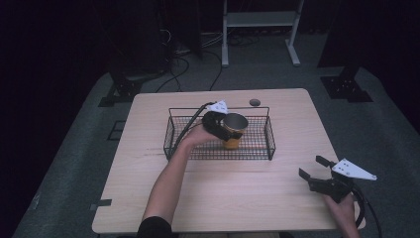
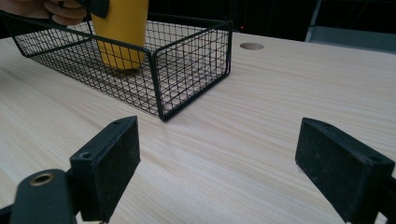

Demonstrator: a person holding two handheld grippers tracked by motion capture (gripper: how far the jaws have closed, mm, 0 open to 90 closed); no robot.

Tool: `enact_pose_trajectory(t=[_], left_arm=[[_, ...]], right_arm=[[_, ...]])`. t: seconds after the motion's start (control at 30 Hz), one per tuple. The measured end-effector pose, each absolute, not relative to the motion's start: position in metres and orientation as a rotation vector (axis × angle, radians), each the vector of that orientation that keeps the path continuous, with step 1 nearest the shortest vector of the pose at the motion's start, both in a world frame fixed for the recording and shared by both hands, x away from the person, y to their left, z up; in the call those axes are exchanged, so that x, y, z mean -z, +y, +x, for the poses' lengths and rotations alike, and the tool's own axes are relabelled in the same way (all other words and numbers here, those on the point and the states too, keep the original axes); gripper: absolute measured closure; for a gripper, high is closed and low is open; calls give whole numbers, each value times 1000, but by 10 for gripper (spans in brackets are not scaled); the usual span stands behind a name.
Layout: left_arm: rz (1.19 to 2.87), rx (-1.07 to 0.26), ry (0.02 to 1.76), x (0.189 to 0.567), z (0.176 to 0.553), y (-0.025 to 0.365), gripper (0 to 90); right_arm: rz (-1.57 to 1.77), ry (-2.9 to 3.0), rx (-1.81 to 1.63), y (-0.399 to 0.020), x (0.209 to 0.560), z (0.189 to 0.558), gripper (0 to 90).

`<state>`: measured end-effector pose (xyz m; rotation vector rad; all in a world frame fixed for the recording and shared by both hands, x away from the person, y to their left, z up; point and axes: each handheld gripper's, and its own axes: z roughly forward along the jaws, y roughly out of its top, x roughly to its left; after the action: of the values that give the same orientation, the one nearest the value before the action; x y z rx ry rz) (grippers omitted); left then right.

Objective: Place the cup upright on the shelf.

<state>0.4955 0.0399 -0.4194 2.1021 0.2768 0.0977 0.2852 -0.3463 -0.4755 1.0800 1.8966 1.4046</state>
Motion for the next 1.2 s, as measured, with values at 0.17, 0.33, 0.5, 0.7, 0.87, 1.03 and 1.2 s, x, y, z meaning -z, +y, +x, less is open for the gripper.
enact_pose_trajectory(t=[0.17,0.33,0.5,0.7,0.87,1.03,1.2], left_arm=[[2120,-94,284,423,497,40,133],[2132,-100,279,424,498,41,131],[2137,-105,282,425,499,43,125],[2140,-116,277,423,499,47,113],[2139,-125,285,423,499,48,89],[2137,-145,303,422,498,48,34],[2129,-150,299,418,496,47,14]], right_arm=[[1081,1897,-1404,-346,476,285,129],[1085,1894,-1407,-347,475,285,129],[1084,1894,-1407,-347,476,285,129],[1086,1894,-1407,-347,476,285,129],[1088,1893,-1406,-347,476,286,129],[1087,1893,-1405,-347,476,286,129],[1085,1894,-1405,-347,476,285,129]])
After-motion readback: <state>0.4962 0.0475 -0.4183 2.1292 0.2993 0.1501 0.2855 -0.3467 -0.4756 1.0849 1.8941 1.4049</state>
